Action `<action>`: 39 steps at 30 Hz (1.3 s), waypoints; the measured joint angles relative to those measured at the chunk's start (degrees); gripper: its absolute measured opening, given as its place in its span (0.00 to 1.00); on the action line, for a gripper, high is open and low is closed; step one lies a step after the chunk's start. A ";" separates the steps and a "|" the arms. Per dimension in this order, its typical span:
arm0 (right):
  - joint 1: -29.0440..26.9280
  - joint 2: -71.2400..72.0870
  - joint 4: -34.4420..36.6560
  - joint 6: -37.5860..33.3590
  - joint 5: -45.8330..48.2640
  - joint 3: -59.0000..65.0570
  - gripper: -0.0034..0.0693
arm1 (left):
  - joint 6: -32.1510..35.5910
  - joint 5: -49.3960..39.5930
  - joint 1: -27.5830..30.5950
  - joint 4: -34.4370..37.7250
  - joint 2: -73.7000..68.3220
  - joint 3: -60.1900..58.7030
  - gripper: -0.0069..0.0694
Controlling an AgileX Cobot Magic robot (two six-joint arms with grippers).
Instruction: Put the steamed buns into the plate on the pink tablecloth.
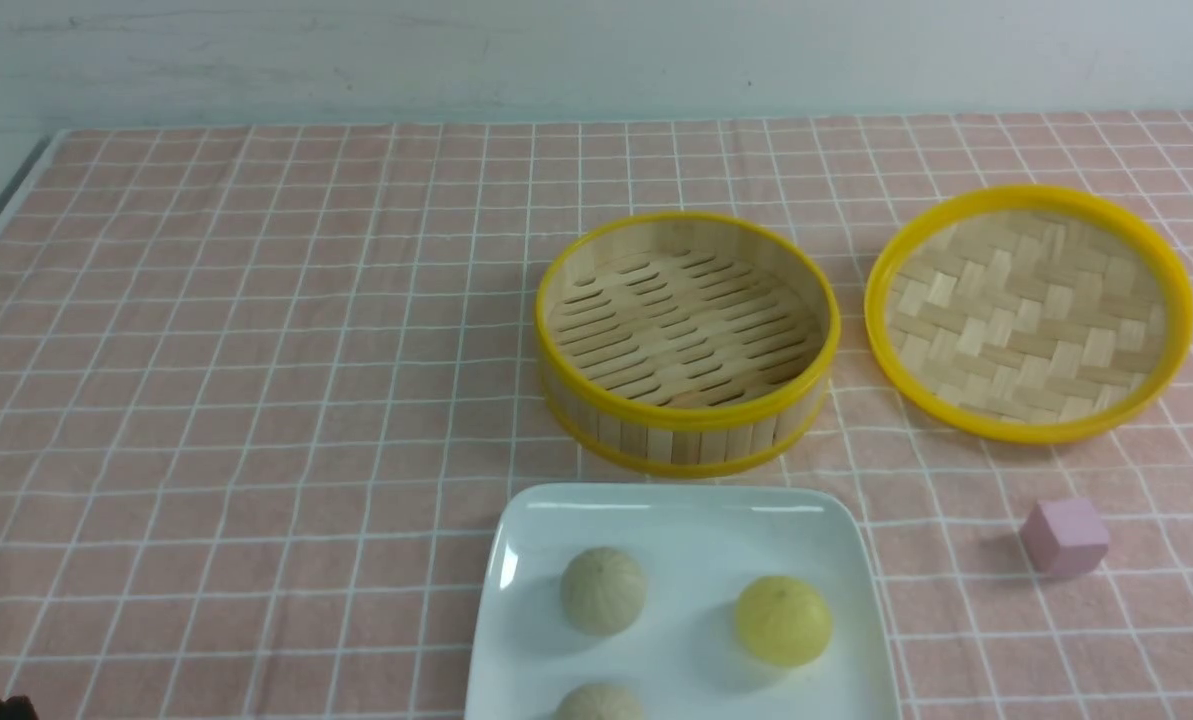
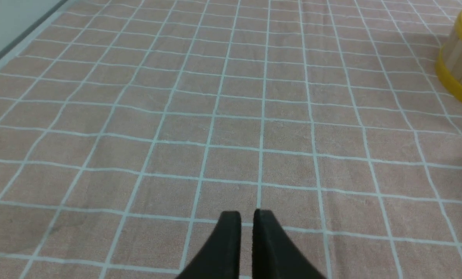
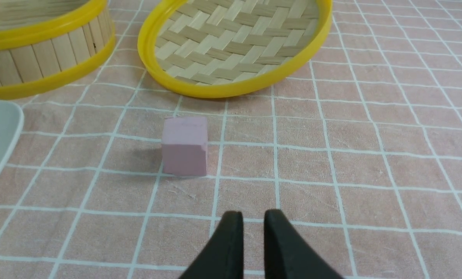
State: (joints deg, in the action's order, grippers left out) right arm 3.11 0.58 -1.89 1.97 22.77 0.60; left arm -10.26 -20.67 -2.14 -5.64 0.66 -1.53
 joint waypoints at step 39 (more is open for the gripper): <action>0.00 0.00 0.00 0.00 0.00 0.00 0.25 | 0.06 -0.11 -0.94 0.00 0.00 0.00 0.23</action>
State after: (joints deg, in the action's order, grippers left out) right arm 3.11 0.58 -1.89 1.97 22.77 0.60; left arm -10.20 -20.78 -3.07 -5.64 0.66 -1.53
